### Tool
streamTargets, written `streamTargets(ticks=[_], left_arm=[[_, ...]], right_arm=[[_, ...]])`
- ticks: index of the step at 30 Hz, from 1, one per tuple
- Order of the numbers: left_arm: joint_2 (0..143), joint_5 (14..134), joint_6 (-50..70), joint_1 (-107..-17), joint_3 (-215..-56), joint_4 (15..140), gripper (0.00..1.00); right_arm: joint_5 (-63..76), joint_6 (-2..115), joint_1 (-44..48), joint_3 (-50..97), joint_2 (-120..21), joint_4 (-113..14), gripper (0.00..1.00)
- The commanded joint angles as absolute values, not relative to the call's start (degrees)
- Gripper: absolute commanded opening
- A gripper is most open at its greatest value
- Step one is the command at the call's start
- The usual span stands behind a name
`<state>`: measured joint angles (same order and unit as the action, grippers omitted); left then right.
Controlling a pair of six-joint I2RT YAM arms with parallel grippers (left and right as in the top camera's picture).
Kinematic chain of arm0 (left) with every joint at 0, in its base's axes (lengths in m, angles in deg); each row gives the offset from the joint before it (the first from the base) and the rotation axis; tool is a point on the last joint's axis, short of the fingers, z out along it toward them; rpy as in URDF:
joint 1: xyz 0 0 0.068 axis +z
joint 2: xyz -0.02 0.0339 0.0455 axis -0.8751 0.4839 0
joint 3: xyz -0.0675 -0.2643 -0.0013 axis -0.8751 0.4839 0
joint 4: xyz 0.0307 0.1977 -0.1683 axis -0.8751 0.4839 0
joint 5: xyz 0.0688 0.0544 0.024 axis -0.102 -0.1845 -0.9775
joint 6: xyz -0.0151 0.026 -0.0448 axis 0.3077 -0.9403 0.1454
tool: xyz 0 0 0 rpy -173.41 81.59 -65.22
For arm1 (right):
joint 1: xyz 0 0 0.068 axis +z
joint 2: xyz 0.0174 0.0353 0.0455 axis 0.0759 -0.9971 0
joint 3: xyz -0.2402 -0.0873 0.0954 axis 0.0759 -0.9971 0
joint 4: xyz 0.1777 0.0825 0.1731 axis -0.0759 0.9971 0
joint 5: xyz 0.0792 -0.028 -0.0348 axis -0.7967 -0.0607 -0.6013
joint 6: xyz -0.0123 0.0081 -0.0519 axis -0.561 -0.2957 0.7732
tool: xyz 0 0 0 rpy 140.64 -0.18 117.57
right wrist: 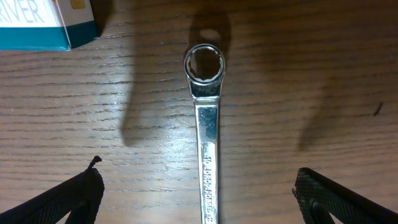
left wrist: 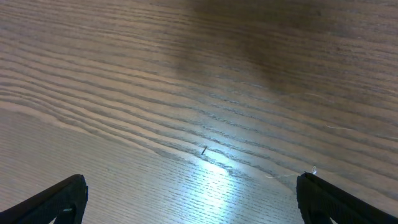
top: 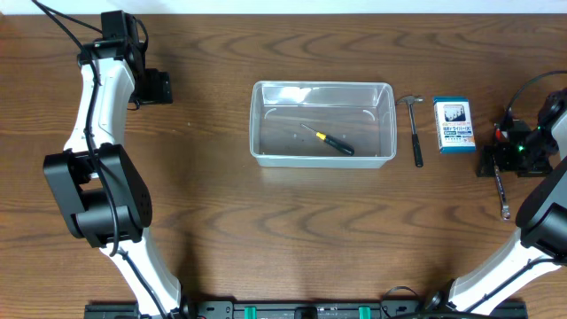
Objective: Pack container
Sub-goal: 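Lower the open right gripper over the silver wrench's shaft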
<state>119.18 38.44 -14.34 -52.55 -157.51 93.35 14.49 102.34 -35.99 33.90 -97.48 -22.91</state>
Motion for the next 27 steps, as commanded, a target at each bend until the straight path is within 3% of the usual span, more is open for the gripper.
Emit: streamTargets(ticks=[1,27], left_arm=[[120.2,37.6,-14.3,-52.5,-157.3,93.5,0.98],[120.2,37.6,-14.3,-52.5,-157.3,93.5,0.98]], right_arm=[[16.2,102.0,-36.1,33.7,-98.1,-22.9,0.99],[19.1,102.7,-36.1,33.2,-98.1,-21.6,0.99]])
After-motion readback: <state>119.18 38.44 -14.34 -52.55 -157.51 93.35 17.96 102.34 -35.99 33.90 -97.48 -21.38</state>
